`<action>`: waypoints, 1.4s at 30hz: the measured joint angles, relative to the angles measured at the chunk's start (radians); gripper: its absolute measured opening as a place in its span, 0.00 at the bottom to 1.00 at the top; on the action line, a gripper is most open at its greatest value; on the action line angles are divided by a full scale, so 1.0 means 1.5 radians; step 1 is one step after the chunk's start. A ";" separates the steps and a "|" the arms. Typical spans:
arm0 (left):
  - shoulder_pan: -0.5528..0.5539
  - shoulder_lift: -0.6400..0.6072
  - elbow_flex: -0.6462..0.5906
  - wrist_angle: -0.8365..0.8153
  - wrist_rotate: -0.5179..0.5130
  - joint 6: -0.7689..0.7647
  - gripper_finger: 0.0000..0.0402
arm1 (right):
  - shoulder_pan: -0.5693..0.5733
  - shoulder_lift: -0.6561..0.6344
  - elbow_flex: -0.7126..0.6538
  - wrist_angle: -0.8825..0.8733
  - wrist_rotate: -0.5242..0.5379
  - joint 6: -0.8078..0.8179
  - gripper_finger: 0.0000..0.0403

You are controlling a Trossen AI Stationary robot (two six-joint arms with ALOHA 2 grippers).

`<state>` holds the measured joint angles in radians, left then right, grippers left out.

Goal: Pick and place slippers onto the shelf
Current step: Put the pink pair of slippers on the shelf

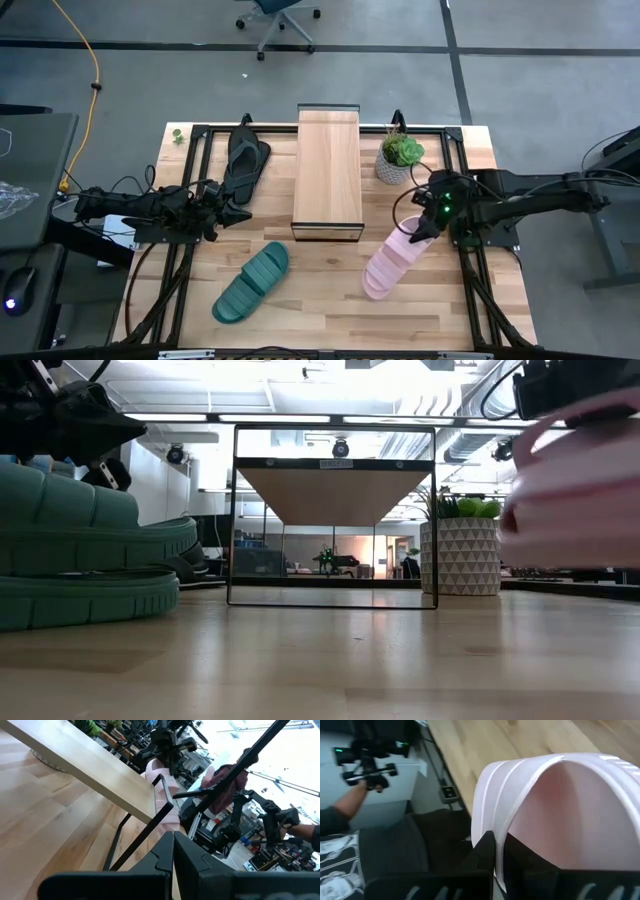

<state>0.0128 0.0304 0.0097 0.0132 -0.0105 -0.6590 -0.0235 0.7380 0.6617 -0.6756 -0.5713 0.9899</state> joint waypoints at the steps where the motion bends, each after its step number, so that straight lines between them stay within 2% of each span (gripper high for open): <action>1: 0.000 0.000 0.000 0.000 0.000 0.000 0.00 | 0.000 -0.004 0.000 0.009 -0.001 0.004 0.00; 7: 0.000 0.000 0.000 0.000 0.000 0.000 0.00 | 0.000 -0.029 0.000 0.054 0.009 0.041 0.00; 13: 0.000 0.000 0.000 0.000 0.000 0.000 0.00 | 0.000 -0.053 0.012 0.051 0.036 0.057 0.00; 24: 0.000 0.000 0.000 0.000 0.000 0.004 0.00 | 0.000 -0.051 0.114 -0.026 0.070 0.026 0.00; 42: 0.000 0.000 0.000 0.000 0.000 0.005 0.00 | -0.001 -0.051 0.200 -0.013 0.170 -0.020 0.00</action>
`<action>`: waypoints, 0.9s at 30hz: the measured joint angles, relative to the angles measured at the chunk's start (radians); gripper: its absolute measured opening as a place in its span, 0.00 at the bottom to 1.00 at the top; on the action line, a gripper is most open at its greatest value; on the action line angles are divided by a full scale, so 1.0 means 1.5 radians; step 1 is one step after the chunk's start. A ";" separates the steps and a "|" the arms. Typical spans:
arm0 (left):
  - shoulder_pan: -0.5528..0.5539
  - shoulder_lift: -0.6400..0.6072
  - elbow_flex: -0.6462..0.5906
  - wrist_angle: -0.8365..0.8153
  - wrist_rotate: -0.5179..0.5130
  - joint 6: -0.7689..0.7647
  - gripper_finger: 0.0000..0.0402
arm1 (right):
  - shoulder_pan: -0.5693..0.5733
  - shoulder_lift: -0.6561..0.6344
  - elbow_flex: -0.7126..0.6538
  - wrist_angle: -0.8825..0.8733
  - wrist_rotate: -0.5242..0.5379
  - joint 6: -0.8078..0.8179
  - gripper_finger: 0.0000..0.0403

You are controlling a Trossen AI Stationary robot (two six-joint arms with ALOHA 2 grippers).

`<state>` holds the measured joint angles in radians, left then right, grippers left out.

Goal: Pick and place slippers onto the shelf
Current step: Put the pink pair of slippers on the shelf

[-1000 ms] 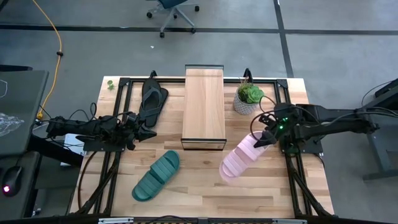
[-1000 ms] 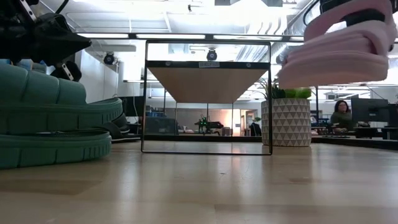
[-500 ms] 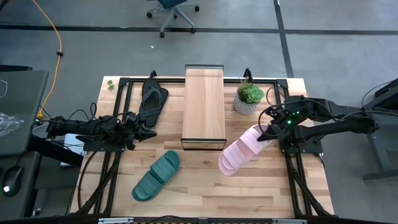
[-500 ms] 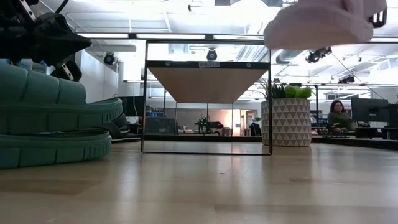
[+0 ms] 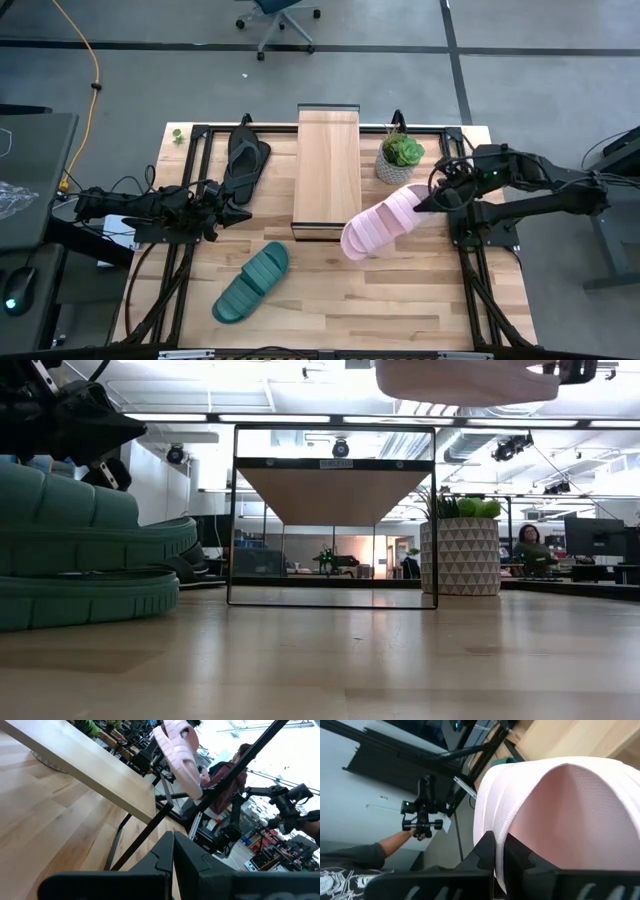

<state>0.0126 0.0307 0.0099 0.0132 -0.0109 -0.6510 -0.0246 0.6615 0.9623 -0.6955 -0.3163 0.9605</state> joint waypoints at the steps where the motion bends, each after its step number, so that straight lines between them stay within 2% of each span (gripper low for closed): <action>1: 0.000 0.000 0.000 0.000 0.000 0.000 0.00 | 0.000 0.000 0.000 0.005 0.002 0.001 0.00; 16: 0.000 0.000 0.000 0.000 0.000 0.000 0.00 | 0.000 0.005 0.000 0.125 0.084 0.022 0.00; 27: 0.000 0.000 0.000 0.000 0.000 0.000 0.00 | 0.000 0.053 0.000 0.197 0.127 0.042 0.00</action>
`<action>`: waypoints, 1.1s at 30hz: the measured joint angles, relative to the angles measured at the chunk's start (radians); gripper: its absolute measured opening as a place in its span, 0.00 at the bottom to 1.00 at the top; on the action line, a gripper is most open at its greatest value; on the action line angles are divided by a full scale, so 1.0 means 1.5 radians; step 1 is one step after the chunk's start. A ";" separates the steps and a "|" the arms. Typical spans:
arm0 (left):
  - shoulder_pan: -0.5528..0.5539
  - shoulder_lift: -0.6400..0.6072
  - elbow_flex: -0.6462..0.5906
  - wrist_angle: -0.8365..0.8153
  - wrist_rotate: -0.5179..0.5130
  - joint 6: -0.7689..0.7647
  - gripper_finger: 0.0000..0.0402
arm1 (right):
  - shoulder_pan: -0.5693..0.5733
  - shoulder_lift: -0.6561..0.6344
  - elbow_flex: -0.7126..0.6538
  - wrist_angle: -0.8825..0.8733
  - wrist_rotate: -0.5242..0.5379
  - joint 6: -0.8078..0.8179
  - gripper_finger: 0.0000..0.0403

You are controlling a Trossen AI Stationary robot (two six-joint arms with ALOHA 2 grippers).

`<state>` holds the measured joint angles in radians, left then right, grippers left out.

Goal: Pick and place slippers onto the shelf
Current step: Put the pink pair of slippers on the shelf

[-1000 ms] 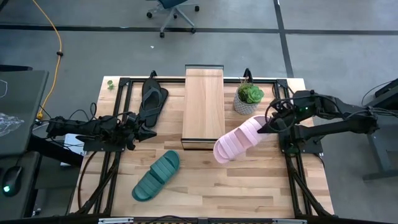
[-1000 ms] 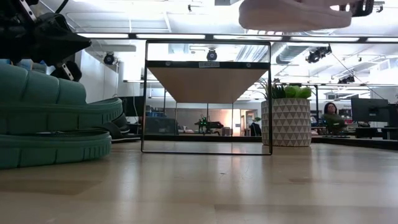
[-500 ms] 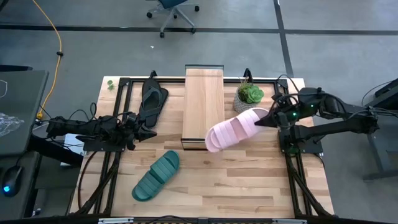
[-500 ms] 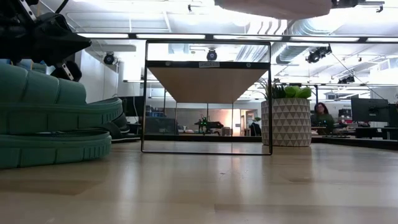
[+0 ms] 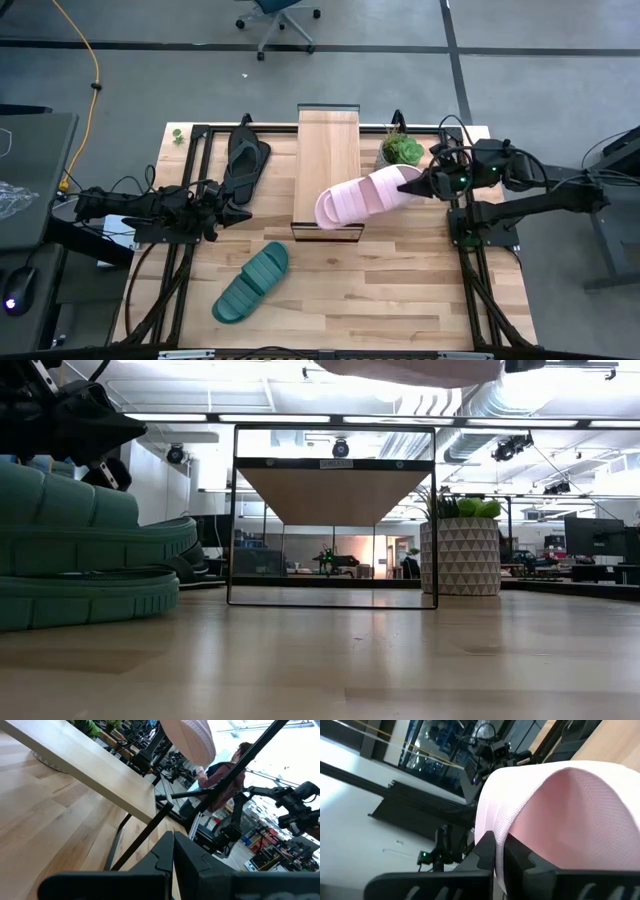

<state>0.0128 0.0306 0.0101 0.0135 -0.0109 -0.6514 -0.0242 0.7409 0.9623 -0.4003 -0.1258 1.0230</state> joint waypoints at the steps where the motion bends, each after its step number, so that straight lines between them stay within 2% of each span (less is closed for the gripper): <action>1: 0.000 0.000 0.000 0.000 0.000 0.000 0.00 | 0.000 0.004 0.000 0.007 0.005 0.004 0.00; 8: 0.000 0.000 0.000 0.000 0.000 0.000 0.00 | 0.000 0.029 0.000 0.033 0.057 0.049 0.00; 16: 0.000 0.000 0.000 0.000 0.000 0.000 0.00 | -0.008 0.051 0.000 0.082 0.091 0.052 0.00; 23: 0.000 0.000 0.000 0.000 0.000 0.003 0.00 | -0.044 0.077 0.000 0.110 0.088 0.058 0.00; 33: 0.000 0.000 0.000 0.000 0.000 0.012 0.00 | -0.103 0.136 0.000 0.160 0.021 0.050 0.00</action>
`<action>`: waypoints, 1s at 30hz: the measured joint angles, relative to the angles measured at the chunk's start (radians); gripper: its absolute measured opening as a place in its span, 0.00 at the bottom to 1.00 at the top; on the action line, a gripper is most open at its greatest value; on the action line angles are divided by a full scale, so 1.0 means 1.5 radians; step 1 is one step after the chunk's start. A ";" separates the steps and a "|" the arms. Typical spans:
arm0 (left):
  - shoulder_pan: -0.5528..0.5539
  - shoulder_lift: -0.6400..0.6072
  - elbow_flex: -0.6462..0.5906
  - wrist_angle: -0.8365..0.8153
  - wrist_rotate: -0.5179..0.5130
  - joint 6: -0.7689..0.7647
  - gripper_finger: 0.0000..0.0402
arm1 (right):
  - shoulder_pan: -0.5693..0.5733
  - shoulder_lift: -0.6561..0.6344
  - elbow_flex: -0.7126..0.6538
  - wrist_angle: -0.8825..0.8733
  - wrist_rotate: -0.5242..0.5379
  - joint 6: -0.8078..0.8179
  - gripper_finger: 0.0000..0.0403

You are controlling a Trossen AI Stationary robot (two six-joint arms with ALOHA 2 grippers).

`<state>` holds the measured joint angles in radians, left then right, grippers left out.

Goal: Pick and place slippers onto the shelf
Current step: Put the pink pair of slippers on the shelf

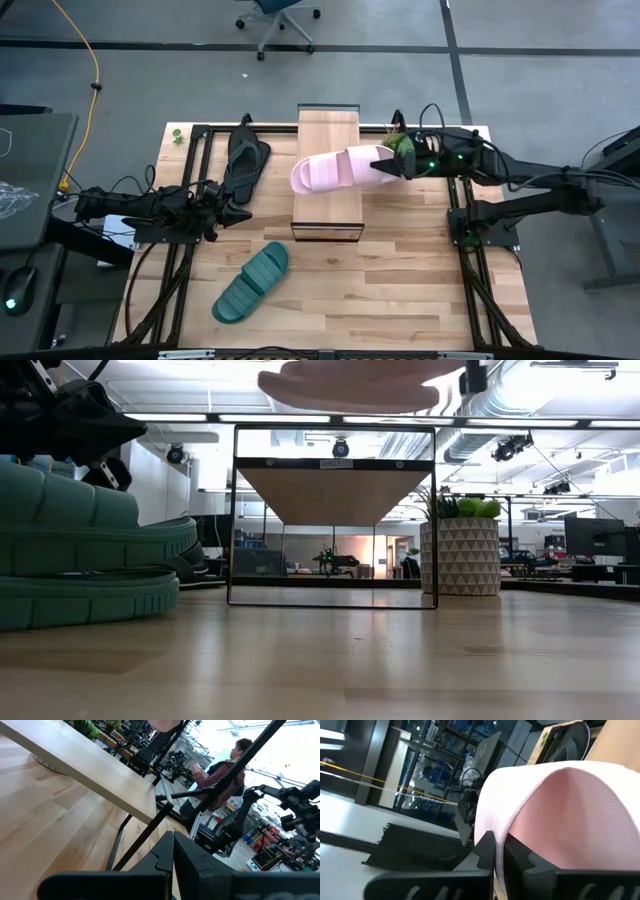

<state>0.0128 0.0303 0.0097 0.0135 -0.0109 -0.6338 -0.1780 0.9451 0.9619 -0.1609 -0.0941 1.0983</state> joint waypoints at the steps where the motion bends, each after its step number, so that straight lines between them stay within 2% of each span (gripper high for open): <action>1: 0.000 0.000 0.000 0.000 0.000 0.000 0.00 | -0.007 0.006 0.000 0.004 -0.006 -0.001 0.00; 8: 0.000 0.000 0.000 0.000 0.000 0.001 0.00 | -0.056 0.038 0.000 0.014 -0.029 -0.014 0.00; 16: 0.000 0.000 0.000 0.000 0.000 0.002 0.00 | -0.117 0.077 0.000 0.083 -0.088 -0.017 0.00; 22: 0.000 0.000 0.000 0.000 0.001 0.016 0.00 | -0.155 0.111 0.000 0.086 -0.118 -0.017 0.00; 30: 0.000 0.000 0.000 -0.001 0.012 0.017 0.00 | -0.181 0.152 0.000 0.096 -0.149 -0.015 0.00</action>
<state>0.0125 0.0306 0.0099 0.0126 0.0066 -0.6083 -0.4488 1.1729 0.9619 -0.0173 -0.3169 1.0761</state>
